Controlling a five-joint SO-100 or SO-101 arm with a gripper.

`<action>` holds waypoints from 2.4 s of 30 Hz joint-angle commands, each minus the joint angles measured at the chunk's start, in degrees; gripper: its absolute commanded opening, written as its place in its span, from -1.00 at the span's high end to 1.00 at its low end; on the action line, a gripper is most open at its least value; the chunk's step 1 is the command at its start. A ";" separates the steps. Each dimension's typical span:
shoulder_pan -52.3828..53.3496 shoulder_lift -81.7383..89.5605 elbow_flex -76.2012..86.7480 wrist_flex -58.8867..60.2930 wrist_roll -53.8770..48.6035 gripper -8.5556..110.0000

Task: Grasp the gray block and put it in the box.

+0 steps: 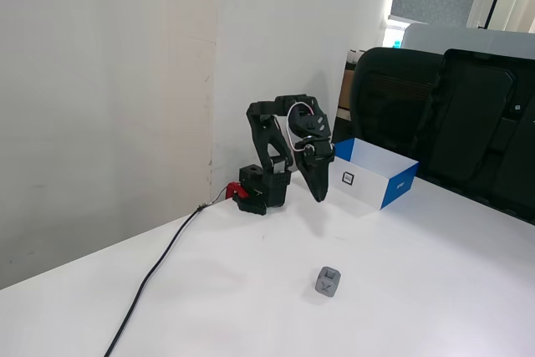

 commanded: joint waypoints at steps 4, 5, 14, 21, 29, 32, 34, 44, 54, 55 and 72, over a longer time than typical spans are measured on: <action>-2.64 -9.76 -11.34 0.53 -9.40 0.85; -2.81 -11.07 -12.04 0.62 -11.16 0.85; -6.06 -23.73 -23.29 3.87 -20.74 0.85; -8.26 -36.65 -32.87 4.83 -27.77 0.85; -8.09 -52.91 -46.85 9.40 -33.49 0.85; -7.21 -57.22 -53.00 12.13 -33.93 0.81; -6.59 -57.57 -53.96 12.39 -33.93 0.70; -4.04 -55.90 -52.38 14.59 -33.57 0.51; -2.81 -57.22 -45.44 11.16 -32.96 0.47; -2.81 -57.22 -45.00 10.63 -32.87 0.47; -3.87 -68.99 -50.01 8.88 -32.87 0.44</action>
